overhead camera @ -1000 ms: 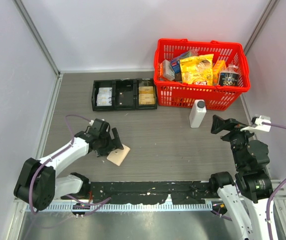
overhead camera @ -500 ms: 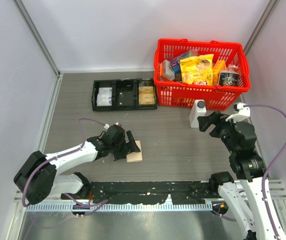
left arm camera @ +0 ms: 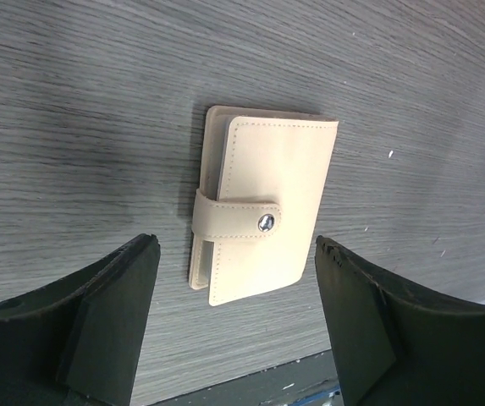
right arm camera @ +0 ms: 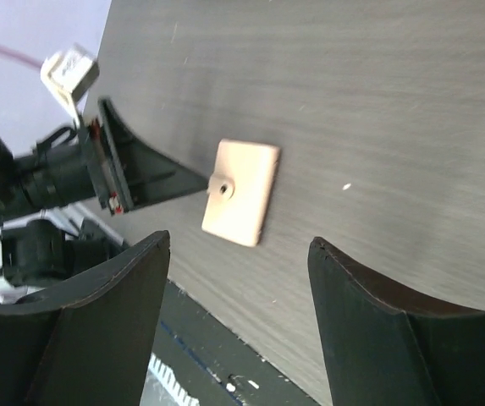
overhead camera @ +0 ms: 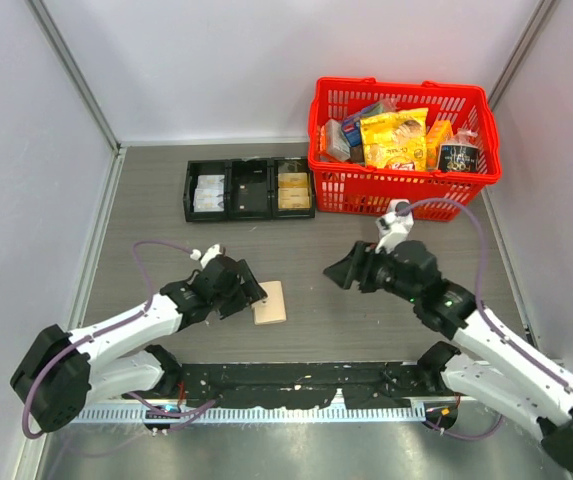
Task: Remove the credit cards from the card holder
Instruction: Move the card holder to the center of the board.
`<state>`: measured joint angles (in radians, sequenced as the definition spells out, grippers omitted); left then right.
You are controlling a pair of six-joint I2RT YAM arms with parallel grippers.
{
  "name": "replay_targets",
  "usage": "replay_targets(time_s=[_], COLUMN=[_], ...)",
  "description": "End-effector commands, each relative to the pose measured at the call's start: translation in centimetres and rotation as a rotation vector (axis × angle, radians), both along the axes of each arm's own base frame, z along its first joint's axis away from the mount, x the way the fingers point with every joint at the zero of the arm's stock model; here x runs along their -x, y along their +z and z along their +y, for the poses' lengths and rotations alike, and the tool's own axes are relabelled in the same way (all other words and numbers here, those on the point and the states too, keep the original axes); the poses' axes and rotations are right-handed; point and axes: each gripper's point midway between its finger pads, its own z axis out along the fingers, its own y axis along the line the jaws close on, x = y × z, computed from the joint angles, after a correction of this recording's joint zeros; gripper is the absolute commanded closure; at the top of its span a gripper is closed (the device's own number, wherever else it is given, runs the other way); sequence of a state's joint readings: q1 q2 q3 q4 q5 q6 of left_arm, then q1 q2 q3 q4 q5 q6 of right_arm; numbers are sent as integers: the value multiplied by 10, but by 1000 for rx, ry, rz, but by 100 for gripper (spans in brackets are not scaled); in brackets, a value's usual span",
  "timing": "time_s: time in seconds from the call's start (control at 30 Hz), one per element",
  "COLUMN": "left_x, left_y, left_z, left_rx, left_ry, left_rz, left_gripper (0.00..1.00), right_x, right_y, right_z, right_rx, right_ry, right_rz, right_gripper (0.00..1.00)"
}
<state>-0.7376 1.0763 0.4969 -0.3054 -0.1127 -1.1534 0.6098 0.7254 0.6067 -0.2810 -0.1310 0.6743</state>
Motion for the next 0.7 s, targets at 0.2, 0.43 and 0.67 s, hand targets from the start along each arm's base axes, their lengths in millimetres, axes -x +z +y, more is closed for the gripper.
replay_targets(time_s=[0.2,0.43,0.67], left_x=[-5,-4,0], left_y=[-5,-13,-23], left_z=[-10,-14,-15], left_rx=[-13,-15,-23], left_ry=[-31,-54,-64], left_rz=[15,38,68], left_gripper=[24,32,38], right_x=[-1,-3,-2], right_y=[-46,-79,-110], right_z=[83,106,121], right_rx=[-53,-66,-61], right_ry=[6,43,66], right_rz=[49,115,190], right_gripper=[42,48,51])
